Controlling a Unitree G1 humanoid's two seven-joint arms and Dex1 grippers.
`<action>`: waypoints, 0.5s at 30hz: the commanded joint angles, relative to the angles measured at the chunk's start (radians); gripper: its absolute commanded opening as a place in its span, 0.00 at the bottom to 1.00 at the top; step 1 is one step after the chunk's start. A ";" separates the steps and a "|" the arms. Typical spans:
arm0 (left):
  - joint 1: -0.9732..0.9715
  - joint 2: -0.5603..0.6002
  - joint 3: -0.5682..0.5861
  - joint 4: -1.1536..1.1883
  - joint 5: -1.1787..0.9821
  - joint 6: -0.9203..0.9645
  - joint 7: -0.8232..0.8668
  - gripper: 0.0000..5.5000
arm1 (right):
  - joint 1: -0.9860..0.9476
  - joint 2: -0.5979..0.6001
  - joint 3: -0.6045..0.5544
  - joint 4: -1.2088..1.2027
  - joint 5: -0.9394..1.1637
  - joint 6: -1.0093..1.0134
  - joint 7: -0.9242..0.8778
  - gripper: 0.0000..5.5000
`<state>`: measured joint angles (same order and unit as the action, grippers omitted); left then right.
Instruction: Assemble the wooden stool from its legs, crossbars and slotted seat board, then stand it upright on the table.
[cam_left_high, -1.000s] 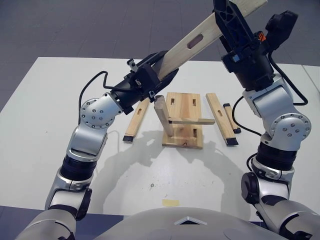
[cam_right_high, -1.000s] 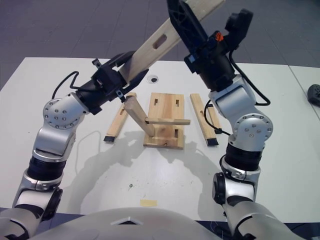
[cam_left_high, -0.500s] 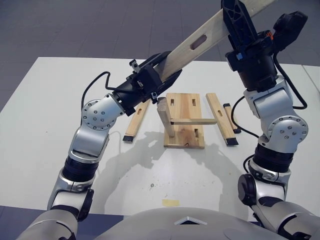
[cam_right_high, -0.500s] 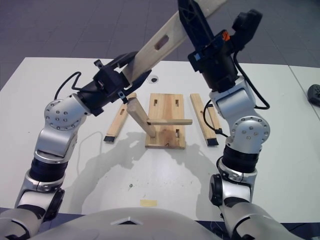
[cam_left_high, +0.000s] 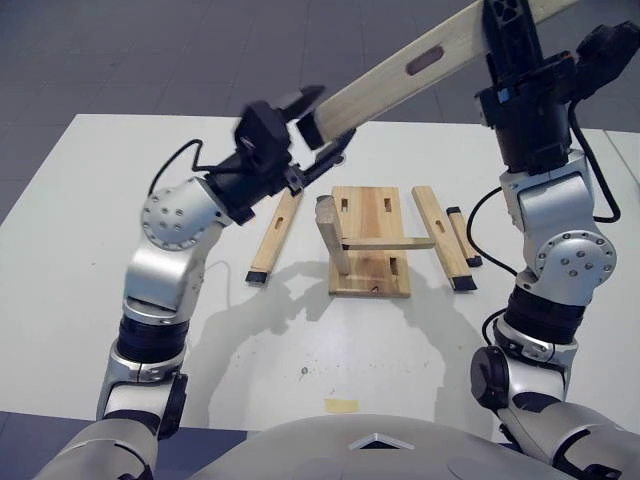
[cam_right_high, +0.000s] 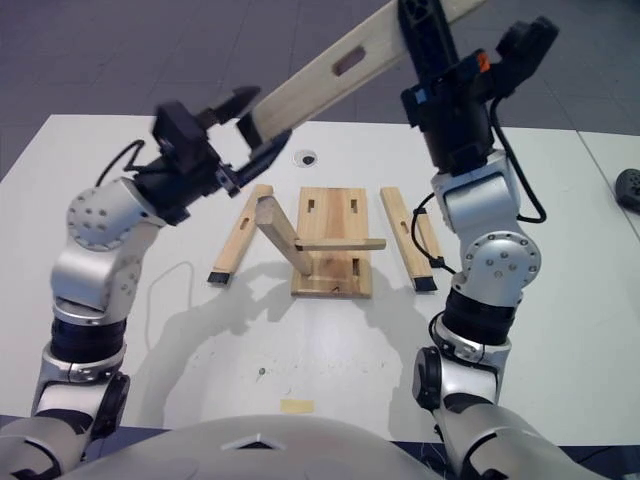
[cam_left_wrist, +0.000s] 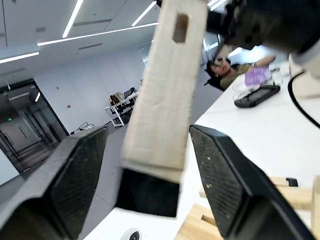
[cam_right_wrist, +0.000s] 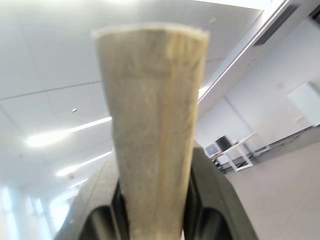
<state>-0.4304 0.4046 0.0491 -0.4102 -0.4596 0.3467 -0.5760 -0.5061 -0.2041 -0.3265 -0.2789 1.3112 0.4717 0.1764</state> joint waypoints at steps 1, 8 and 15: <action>-0.035 0.073 0.105 -0.024 -0.254 0.181 -0.076 0.71 | -0.026 -0.021 -0.052 0.040 -0.075 -0.062 -0.036 0.18; 0.039 0.158 -0.022 -0.004 -0.409 0.375 -0.288 0.92 | -0.001 -0.057 -0.092 0.081 -0.151 -0.078 -0.036 0.18; -0.014 0.210 -0.173 0.090 -0.274 0.334 -0.449 0.95 | 0.008 -0.070 -0.101 0.093 -0.169 -0.064 -0.029 0.18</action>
<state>-0.4115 0.5927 -0.0812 -0.3482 -0.7849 0.7047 -0.9854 -0.5018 -0.2584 -0.4222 -0.1927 1.1577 0.3968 0.1453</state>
